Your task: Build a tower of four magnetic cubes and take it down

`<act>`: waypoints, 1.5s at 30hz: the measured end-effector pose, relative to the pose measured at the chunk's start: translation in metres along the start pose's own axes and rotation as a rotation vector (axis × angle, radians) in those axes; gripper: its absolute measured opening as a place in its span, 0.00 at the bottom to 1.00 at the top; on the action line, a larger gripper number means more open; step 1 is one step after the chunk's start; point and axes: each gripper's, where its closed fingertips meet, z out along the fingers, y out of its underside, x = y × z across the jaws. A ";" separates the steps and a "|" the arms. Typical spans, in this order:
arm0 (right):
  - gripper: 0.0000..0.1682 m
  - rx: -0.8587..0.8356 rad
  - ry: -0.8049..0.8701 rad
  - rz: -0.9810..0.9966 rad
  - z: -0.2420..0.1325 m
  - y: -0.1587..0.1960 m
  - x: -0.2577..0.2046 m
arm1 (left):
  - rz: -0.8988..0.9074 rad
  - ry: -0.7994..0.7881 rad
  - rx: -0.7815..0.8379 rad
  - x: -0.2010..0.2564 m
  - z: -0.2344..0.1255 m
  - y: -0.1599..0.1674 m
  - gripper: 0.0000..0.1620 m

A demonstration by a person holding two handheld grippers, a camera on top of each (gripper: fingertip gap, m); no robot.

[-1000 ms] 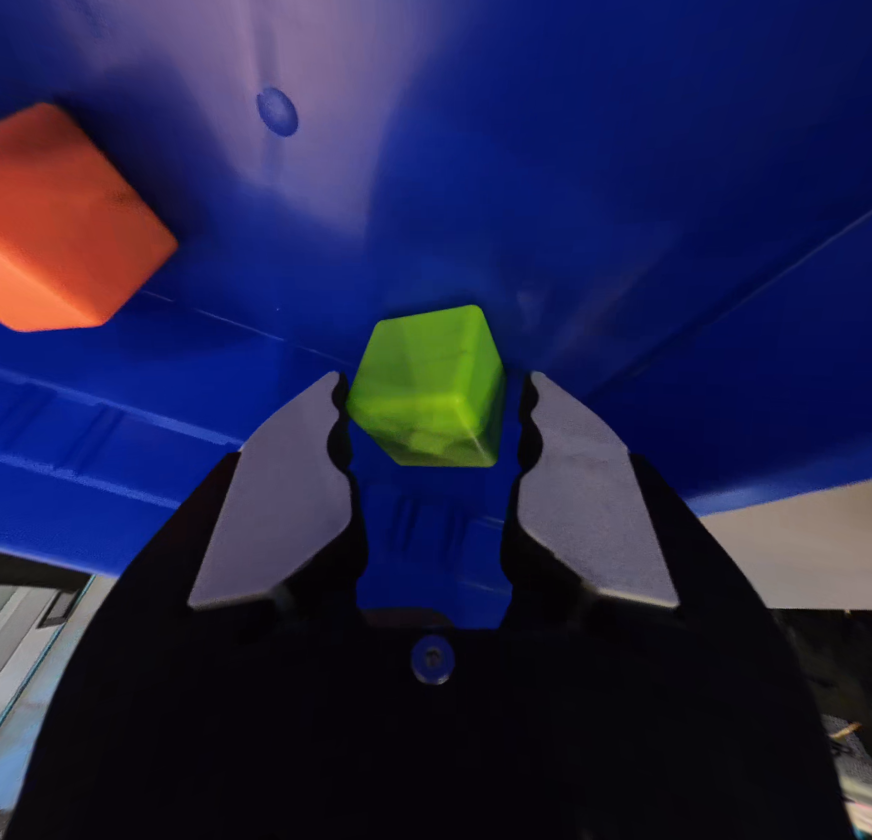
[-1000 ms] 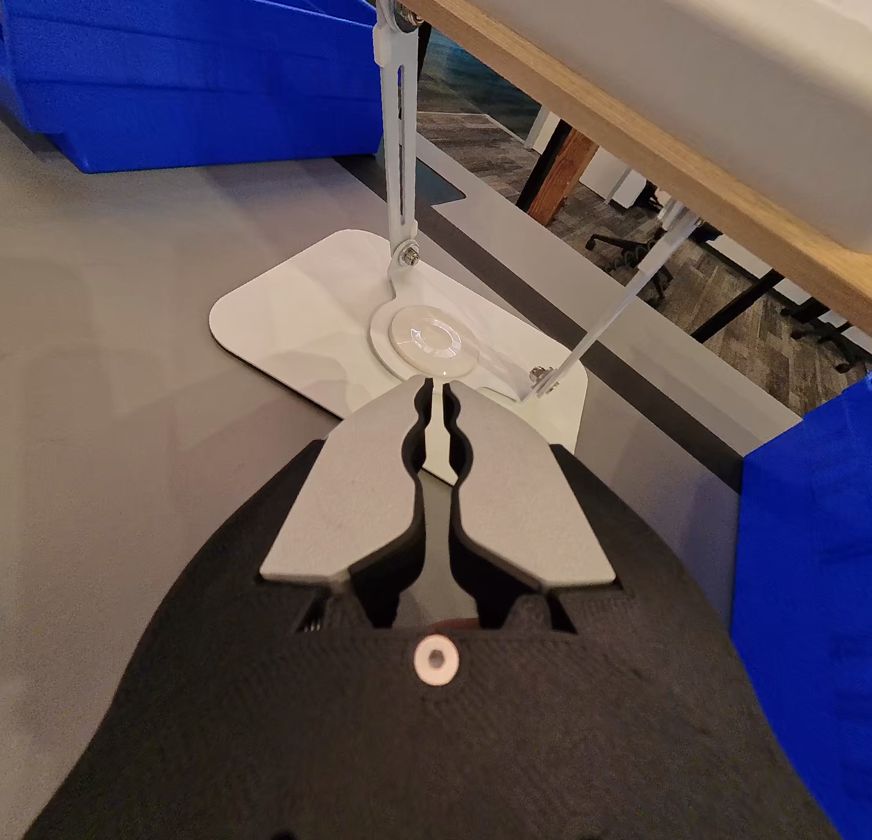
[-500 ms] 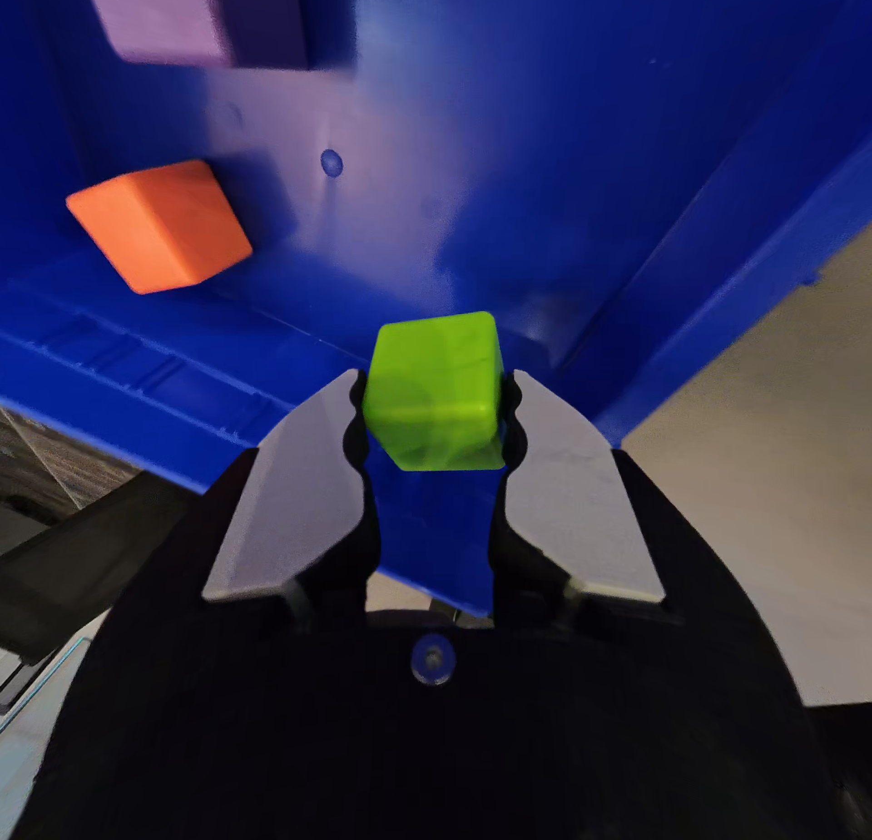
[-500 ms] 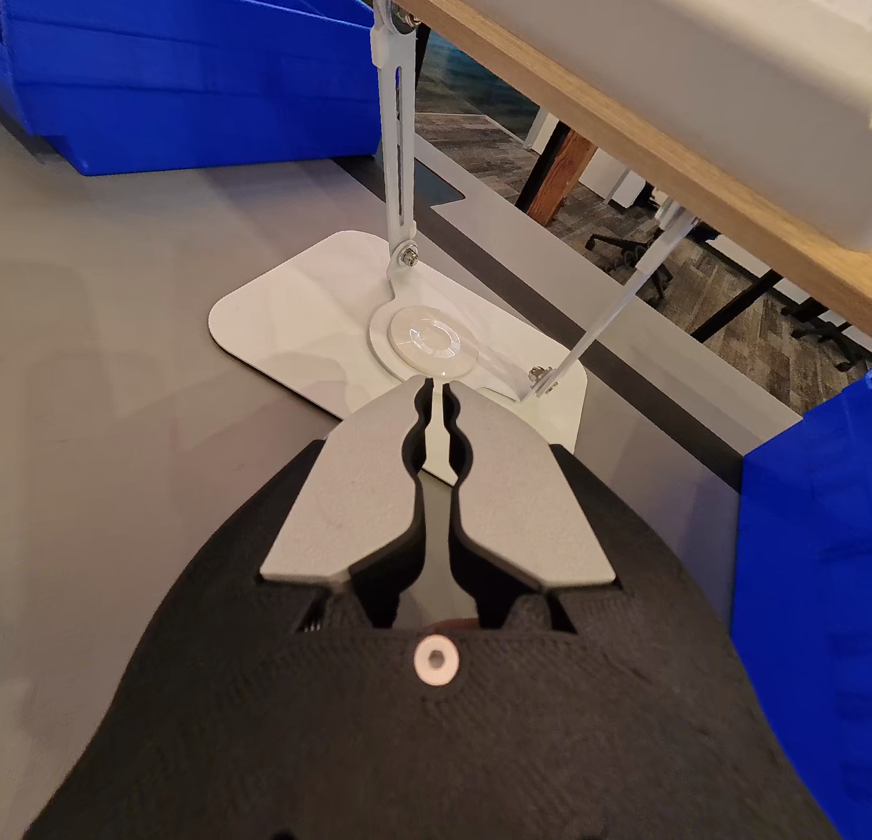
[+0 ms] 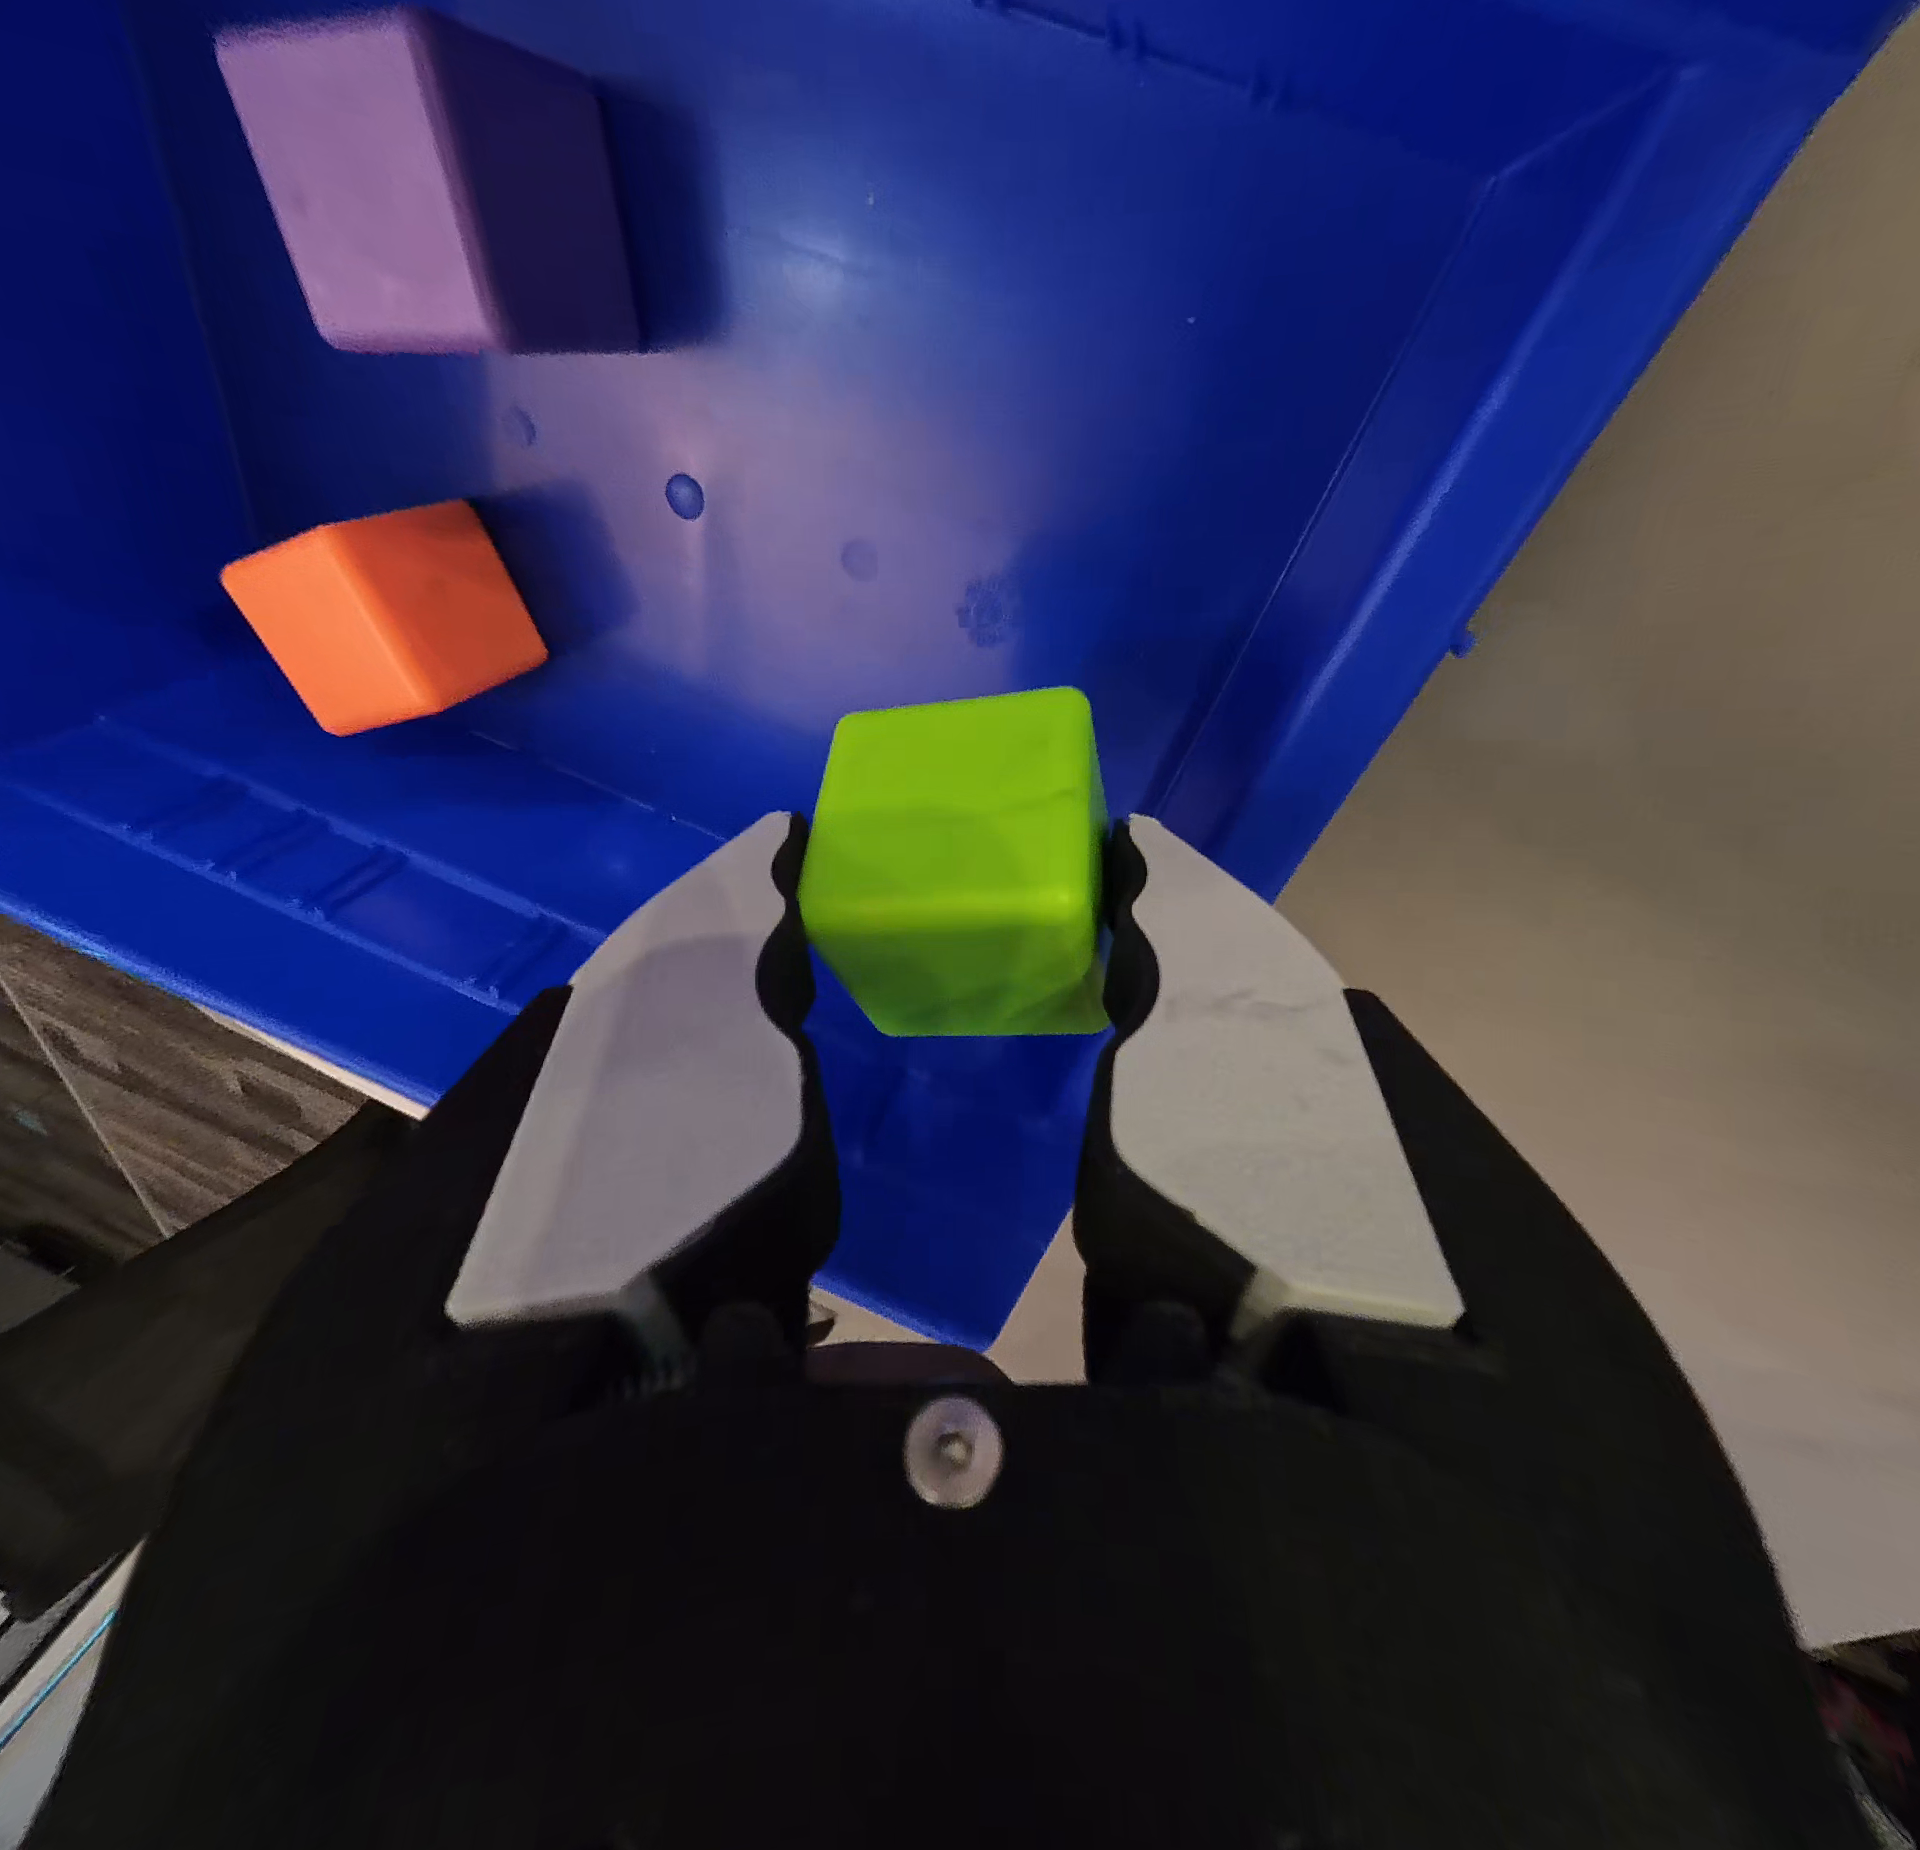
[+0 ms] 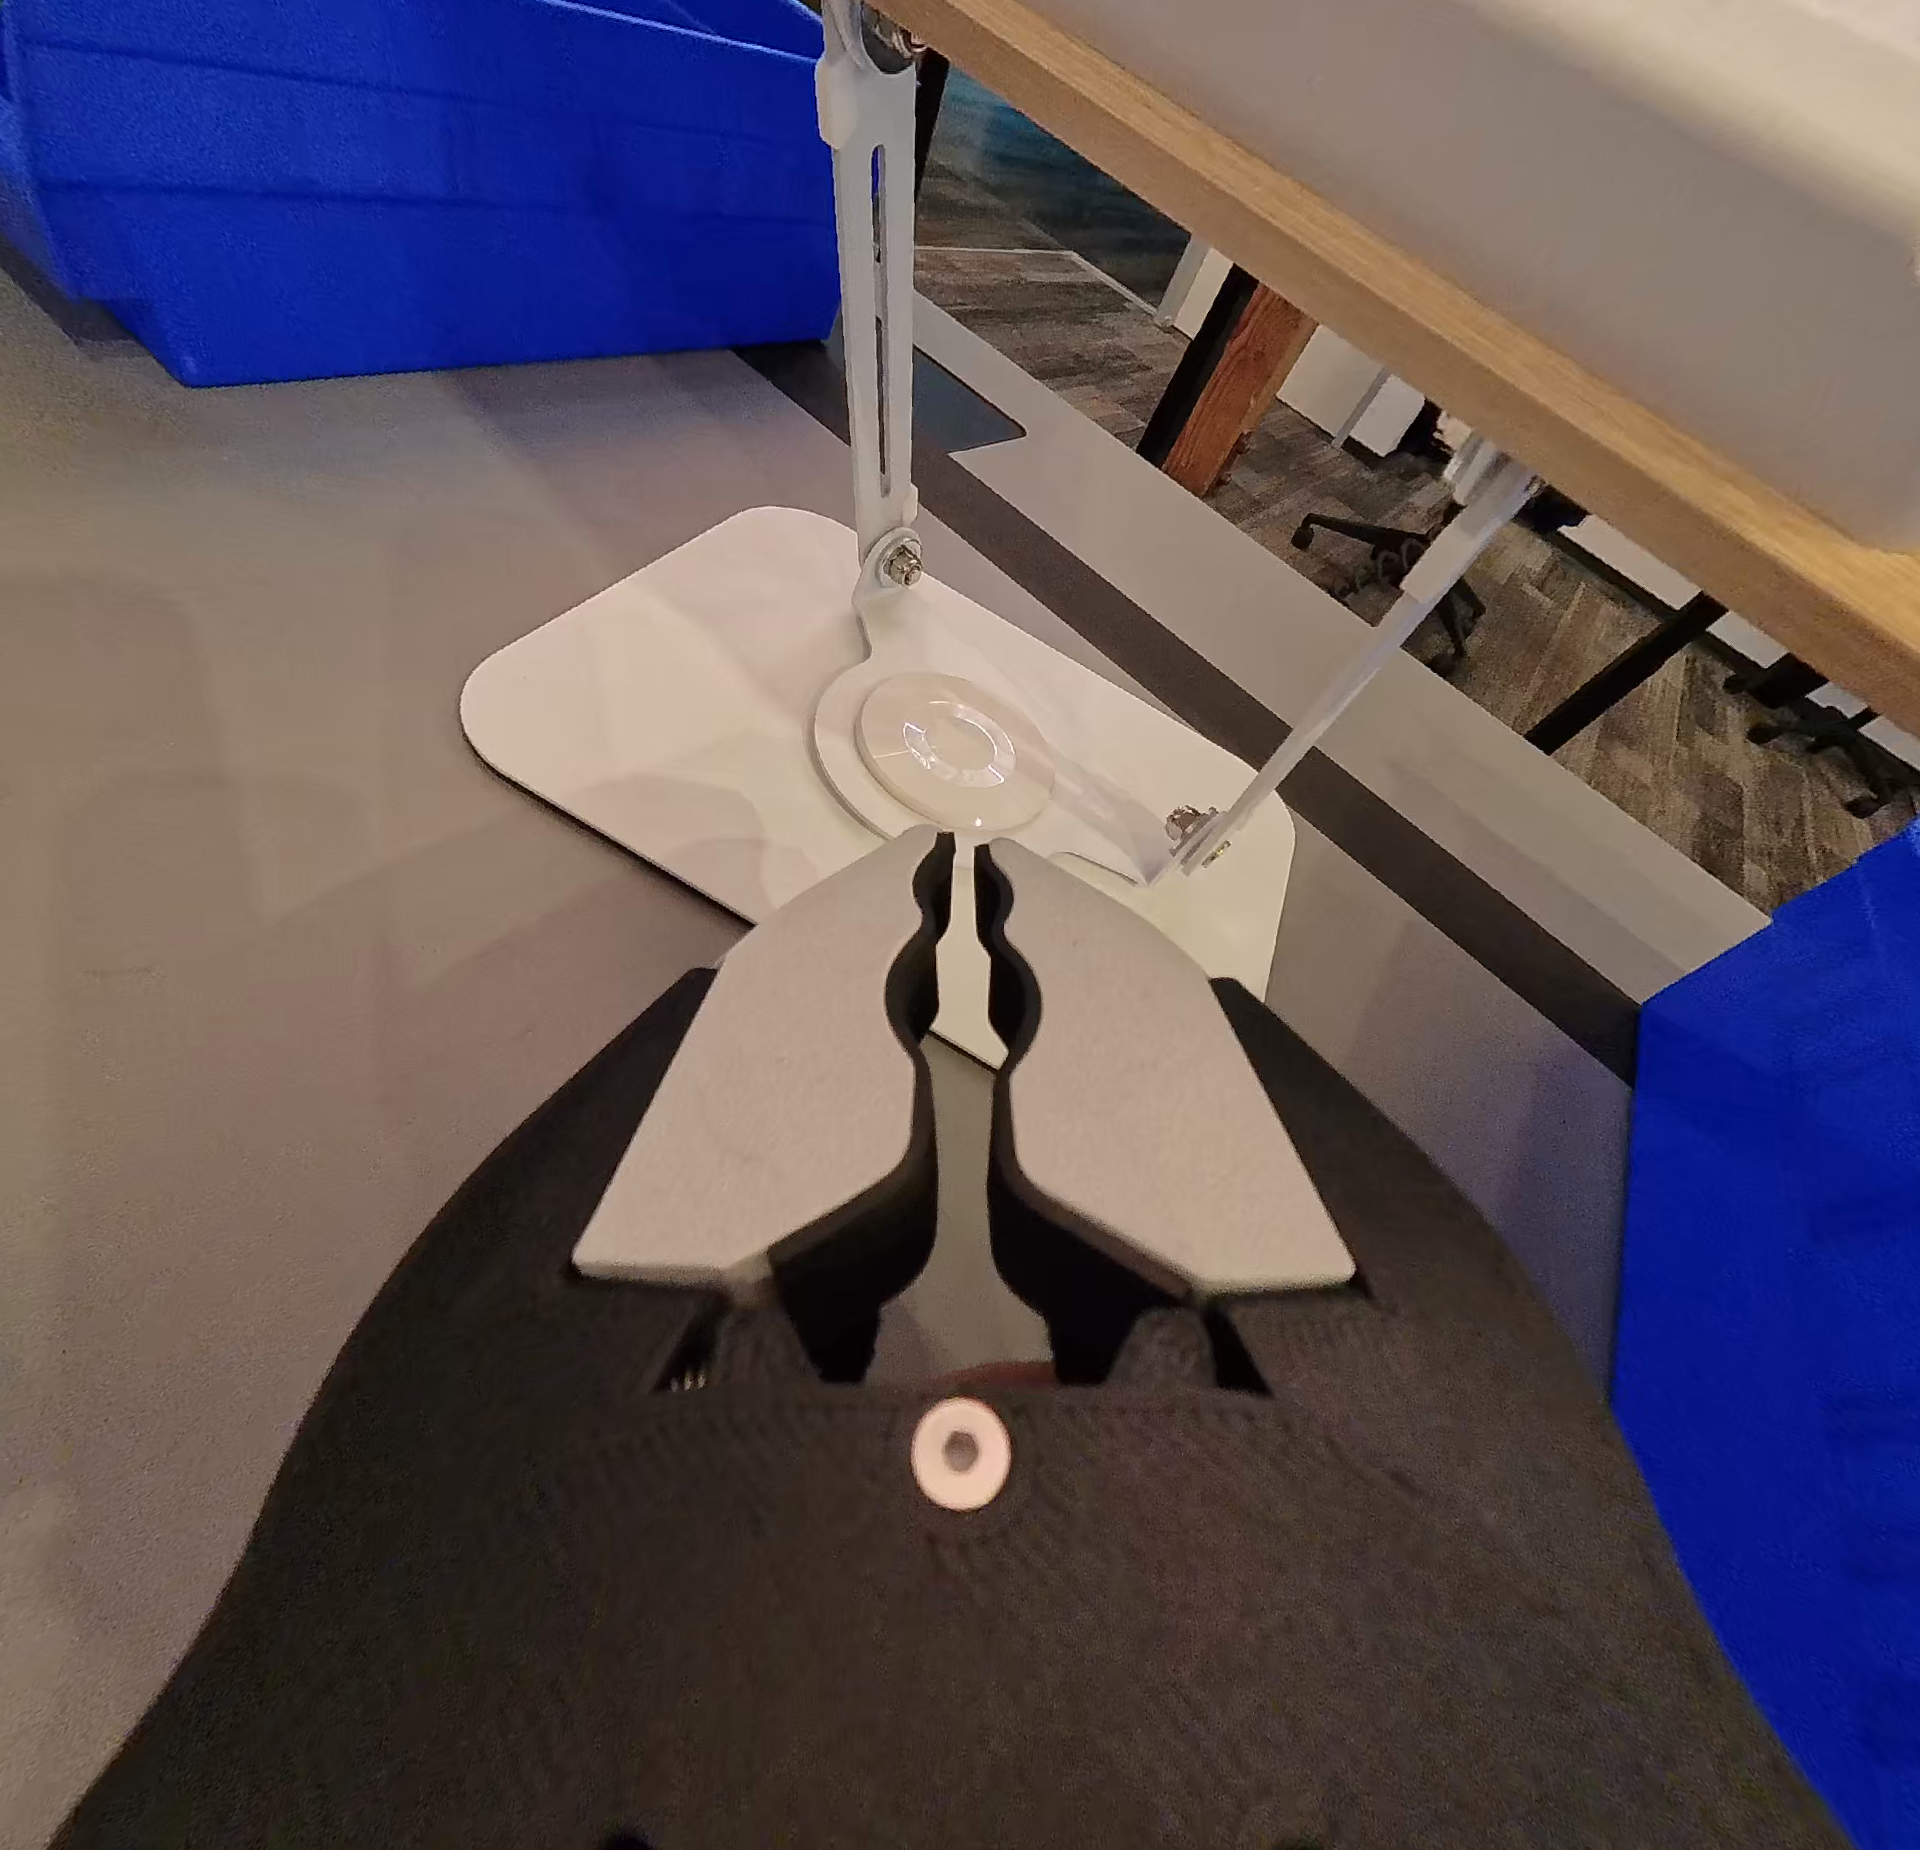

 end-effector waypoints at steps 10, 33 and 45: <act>0.02 -0.003 0.000 -0.003 0.000 0.000 0.000 | 0.080 -0.053 0.371 0.045 -0.081 -0.069 0.33; 0.02 -0.005 -0.006 -0.004 0.000 0.001 -0.001 | 0.549 0.499 1.185 0.268 -0.124 -0.255 0.33; 0.02 -0.009 -0.009 -0.009 0.001 0.001 -0.002 | 0.586 0.585 1.166 0.274 -0.086 -0.260 0.33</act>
